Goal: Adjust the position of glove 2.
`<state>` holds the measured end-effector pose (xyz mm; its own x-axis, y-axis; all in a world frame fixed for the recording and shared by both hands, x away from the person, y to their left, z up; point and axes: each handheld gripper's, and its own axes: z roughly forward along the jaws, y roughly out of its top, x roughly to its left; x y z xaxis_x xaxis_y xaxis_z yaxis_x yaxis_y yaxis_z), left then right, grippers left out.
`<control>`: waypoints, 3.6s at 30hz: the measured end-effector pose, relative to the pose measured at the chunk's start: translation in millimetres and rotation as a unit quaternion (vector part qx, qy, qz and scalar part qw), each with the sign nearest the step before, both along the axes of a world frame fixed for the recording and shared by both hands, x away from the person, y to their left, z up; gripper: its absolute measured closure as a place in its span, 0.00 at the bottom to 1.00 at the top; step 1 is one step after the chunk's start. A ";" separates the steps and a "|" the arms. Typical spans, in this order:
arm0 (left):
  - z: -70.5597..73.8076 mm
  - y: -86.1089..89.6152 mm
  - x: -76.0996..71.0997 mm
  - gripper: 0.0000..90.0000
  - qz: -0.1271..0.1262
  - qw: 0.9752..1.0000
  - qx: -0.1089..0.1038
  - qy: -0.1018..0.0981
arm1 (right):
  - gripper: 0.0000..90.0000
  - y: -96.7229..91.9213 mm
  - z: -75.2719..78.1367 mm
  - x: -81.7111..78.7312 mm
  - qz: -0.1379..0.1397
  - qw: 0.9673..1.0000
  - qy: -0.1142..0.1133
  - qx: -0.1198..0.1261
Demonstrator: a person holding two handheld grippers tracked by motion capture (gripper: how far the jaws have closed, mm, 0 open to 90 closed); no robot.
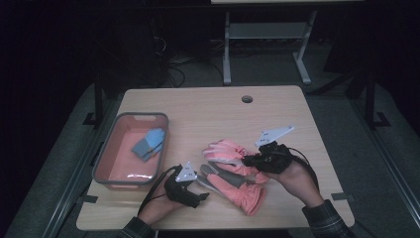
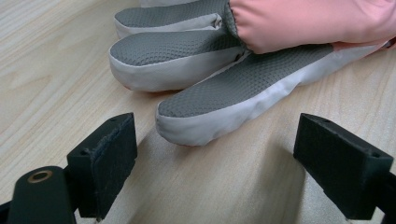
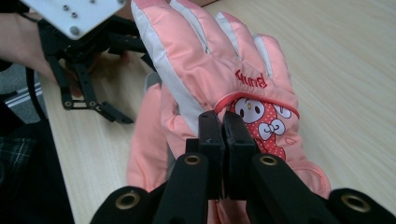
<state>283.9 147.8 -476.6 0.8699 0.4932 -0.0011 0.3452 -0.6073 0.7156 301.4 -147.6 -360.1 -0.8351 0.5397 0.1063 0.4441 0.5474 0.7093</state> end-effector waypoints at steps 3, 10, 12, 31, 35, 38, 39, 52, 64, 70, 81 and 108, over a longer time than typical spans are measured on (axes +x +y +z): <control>0.1 0.1 0.2 0.14 -0.001 1.000 0.001 -0.002 | 0.98 7.9 -2.3 -3.4 0.004 1.000 0.003 -0.006; -0.5 -0.6 -0.6 0.14 0.003 1.000 -0.006 0.003 | 0.98 19.3 -7.9 -10.4 0.009 1.000 0.011 -0.024; -0.5 -0.5 -0.5 0.14 0.002 1.000 -0.006 0.003 | 0.98 22.1 -10.9 -11.2 0.010 0.999 0.015 -0.027; 0.7 -1.2 -0.2 0.14 0.004 1.000 0.000 0.006 | 0.78 30.2 -19.5 -7.3 0.036 0.999 0.032 -0.018; 3.1 -1.7 -0.5 0.15 0.013 1.000 0.008 0.014 | 0.74 25.4 -16.2 -6.0 0.033 0.999 0.030 -0.005; 6.7 -1.7 -1.5 0.15 0.023 0.999 0.015 0.016 | 0.70 20.9 -11.3 -6.0 0.031 0.999 0.023 0.008; 8.6 -1.1 -3.0 0.15 0.025 0.999 0.017 0.015 | 0.69 19.1 -9.4 -6.0 0.030 0.999 0.019 0.012; 30.5 7.9 -35.0 0.70 0.039 0.999 -0.002 0.019 | 0.95 -24.6 4.7 -3.0 -0.021 0.999 -0.016 0.037; 30.9 -27.8 -35.6 0.99 -0.021 0.999 0.000 0.031 | 1.00 -78.1 -37.3 -7.8 -0.062 0.998 0.020 0.013; 24.6 -36.6 -27.6 0.99 -0.018 0.999 0.005 0.037 | 1.00 -83.1 -66.3 -16.6 -0.053 0.997 0.051 -0.004; 23.3 -42.5 -12.1 0.99 -0.011 0.999 0.014 0.031 | 1.00 -65.1 -87.1 -25.2 -0.014 0.997 0.072 -0.019; 50.5 -54.1 20.1 0.95 -0.033 0.999 -0.008 0.011 | 1.00 -81.0 -101.0 -11.2 -0.005 0.997 0.072 -0.008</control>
<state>304.0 93.8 -426.1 0.9005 0.4339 -0.0280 0.3204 -0.6188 0.7172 290.2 -228.6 -461.1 -0.8064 0.5507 0.2153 0.5460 0.5537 0.6287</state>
